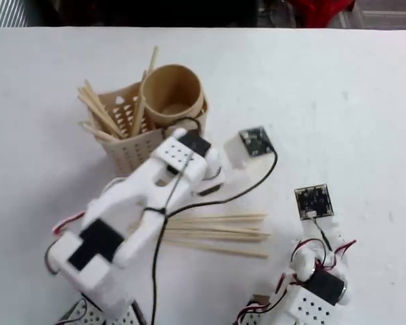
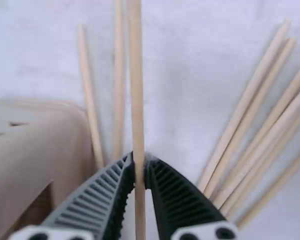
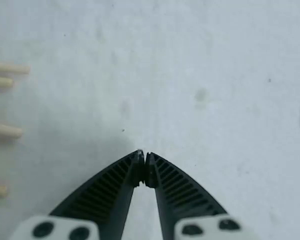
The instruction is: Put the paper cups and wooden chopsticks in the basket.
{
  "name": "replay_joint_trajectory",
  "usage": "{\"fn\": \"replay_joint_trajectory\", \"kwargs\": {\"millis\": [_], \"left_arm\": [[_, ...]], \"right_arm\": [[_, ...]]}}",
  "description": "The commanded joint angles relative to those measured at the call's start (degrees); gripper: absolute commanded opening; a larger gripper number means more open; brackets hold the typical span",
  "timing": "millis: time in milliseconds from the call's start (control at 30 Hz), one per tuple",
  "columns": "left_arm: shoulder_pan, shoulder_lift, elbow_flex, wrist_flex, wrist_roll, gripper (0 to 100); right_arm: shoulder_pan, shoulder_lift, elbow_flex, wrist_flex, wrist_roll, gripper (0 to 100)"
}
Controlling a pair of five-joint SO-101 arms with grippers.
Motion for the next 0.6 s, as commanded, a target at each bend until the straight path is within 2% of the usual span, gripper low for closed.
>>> {"fn": "replay_joint_trajectory", "kwargs": {"millis": [0,200,400,567], "left_arm": [[0.6,-13.1,-2.5,3.0,1.3,2],[0.1,-27.2,-5.7,8.4,1.3,2],[0.0,-37.5,-21.6,15.5,5.9,2],[-3.1,-40.4,-31.9,15.7,7.9,2]], "right_arm": [[-0.7,-0.7,0.6,-0.4,0.6,2.2],[-0.7,-0.7,0.6,-0.4,0.6,2.2],[-0.7,-0.7,0.6,-0.4,0.6,2.2],[-0.7,-0.7,0.6,-0.4,0.6,2.2]]}}
